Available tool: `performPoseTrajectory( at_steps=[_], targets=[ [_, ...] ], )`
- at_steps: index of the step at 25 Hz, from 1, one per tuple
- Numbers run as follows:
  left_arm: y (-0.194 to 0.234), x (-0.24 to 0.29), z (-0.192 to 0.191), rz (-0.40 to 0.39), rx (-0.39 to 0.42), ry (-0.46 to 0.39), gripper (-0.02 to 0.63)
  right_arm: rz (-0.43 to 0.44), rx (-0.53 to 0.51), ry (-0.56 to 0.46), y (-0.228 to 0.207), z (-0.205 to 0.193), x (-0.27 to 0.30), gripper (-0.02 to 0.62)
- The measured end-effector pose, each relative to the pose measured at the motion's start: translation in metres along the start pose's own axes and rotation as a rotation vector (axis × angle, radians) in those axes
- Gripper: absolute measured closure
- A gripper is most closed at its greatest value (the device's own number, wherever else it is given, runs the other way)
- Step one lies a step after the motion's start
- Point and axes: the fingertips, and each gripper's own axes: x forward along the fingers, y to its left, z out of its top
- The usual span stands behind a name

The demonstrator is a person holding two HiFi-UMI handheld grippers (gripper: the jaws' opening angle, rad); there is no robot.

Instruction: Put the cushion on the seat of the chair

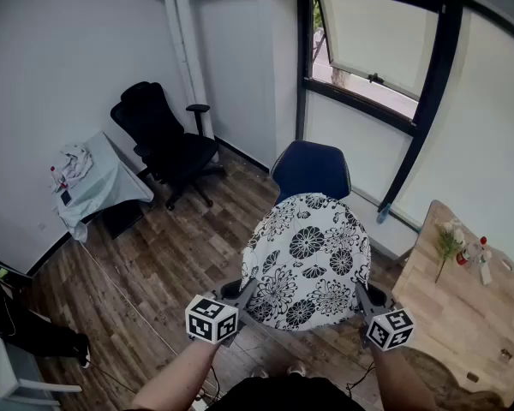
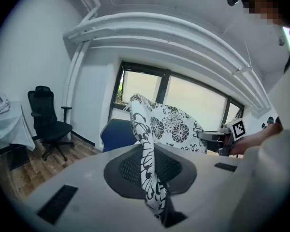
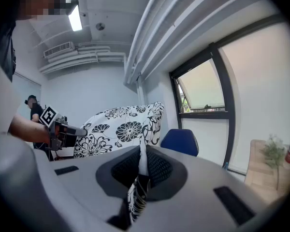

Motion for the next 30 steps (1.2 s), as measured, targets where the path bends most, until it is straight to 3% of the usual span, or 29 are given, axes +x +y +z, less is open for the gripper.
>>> performPoseTrajectory(
  at_steps=[12, 20, 30],
  targets=[
    [-0.007, 0.005, -0.001, 0.027, 0.004, 0.000, 0.580, 0.036, -0.100, -0.038, 0.011, 0.011, -0.001, 0.559],
    [-0.017, 0.000, -0.005, 0.083, -0.029, 0.002, 0.580, 0.049, 0.003, -0.039, -0.002, 0.003, -0.010, 0.560],
    [-0.017, -0.025, -0.004, 0.079, -0.010, 0.021, 0.580, 0.030, 0.025, -0.055, 0.015, 0.011, -0.021, 0.560]
  ],
)
